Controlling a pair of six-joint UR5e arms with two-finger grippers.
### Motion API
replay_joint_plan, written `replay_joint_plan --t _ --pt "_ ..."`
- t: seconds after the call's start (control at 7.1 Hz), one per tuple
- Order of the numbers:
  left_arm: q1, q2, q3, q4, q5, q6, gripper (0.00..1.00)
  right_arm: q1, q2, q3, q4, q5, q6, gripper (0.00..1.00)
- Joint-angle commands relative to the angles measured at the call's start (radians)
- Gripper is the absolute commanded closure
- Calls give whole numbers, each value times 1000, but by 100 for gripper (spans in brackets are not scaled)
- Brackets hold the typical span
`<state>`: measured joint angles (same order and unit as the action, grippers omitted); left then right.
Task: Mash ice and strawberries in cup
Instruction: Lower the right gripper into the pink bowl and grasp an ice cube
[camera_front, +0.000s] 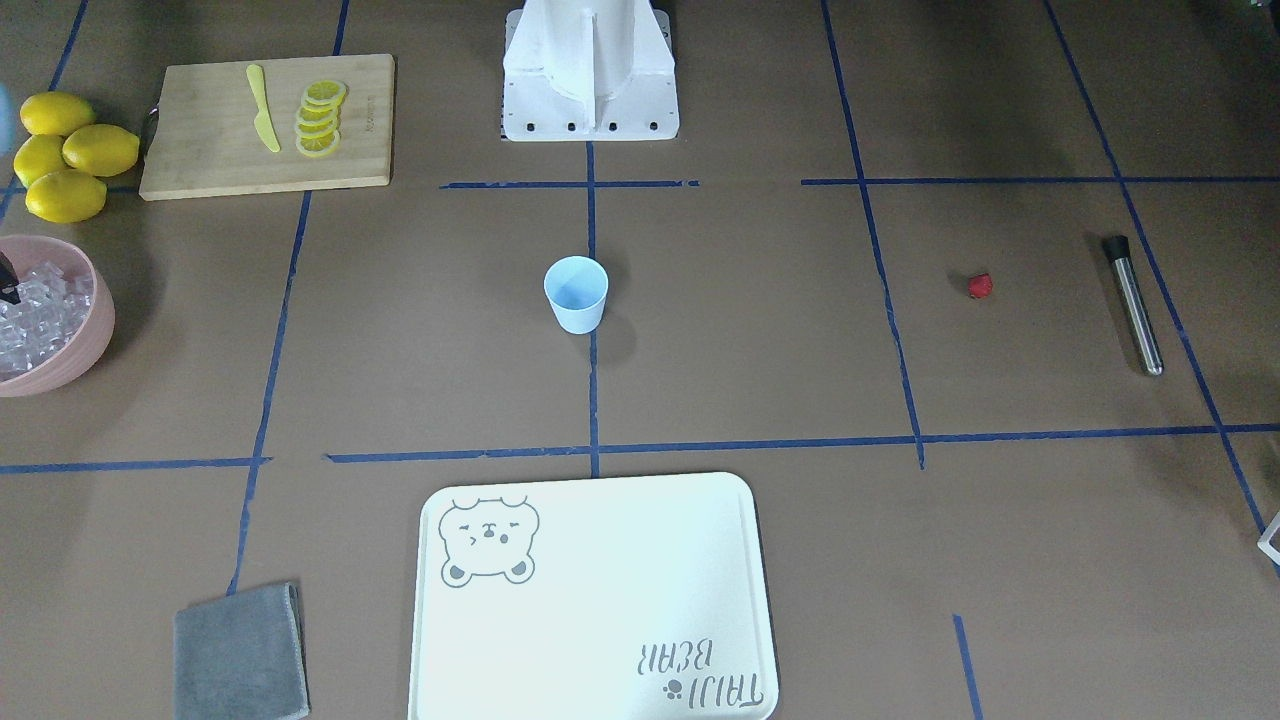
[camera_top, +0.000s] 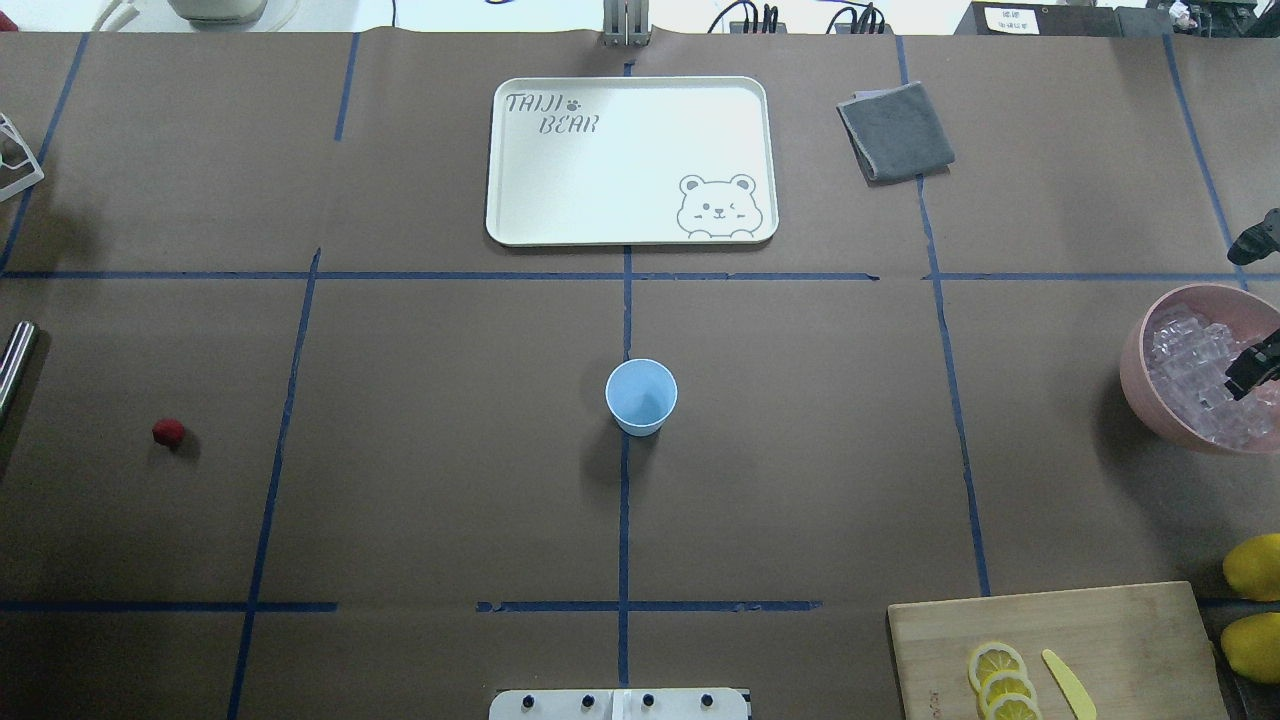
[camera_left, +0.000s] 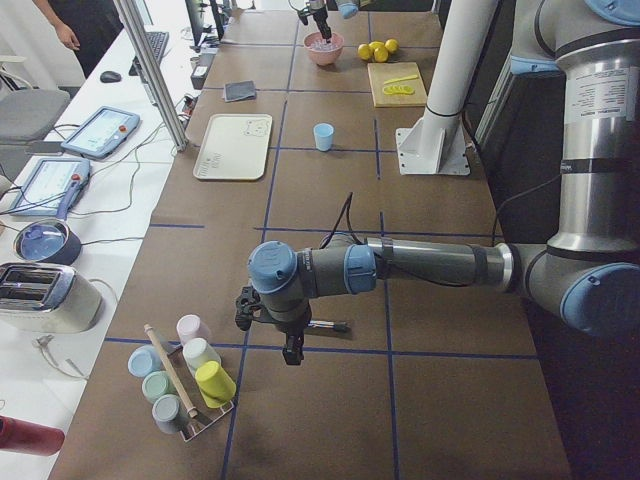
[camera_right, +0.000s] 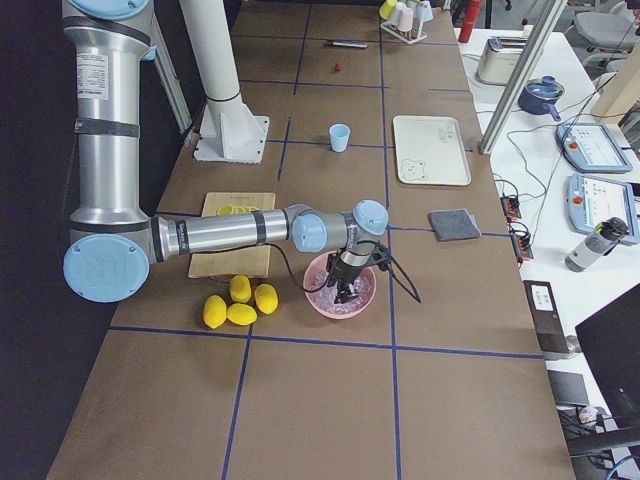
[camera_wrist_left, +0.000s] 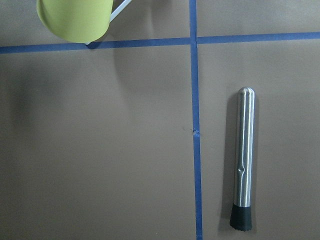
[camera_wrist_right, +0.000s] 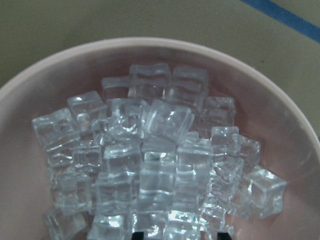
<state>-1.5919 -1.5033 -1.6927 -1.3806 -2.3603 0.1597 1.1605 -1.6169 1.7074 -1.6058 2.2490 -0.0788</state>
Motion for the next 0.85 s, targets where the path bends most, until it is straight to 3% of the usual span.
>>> replay_joint_plan --t 0.0,0.14,0.42,0.7 --pt "0 3 -8 0 -1 -2 0 -1 2 -5 0 0 -3 42" --pt "0 5 -19 2 -1 -5 0 -1 2 -5 1 0 -3 44" --pt "0 5 -21 2 1 -5 0 1 6 -2 1 0 -6 72" --pt "0 3 -21 2 -1 -6 0 13 14 3 1 0 -45 90"
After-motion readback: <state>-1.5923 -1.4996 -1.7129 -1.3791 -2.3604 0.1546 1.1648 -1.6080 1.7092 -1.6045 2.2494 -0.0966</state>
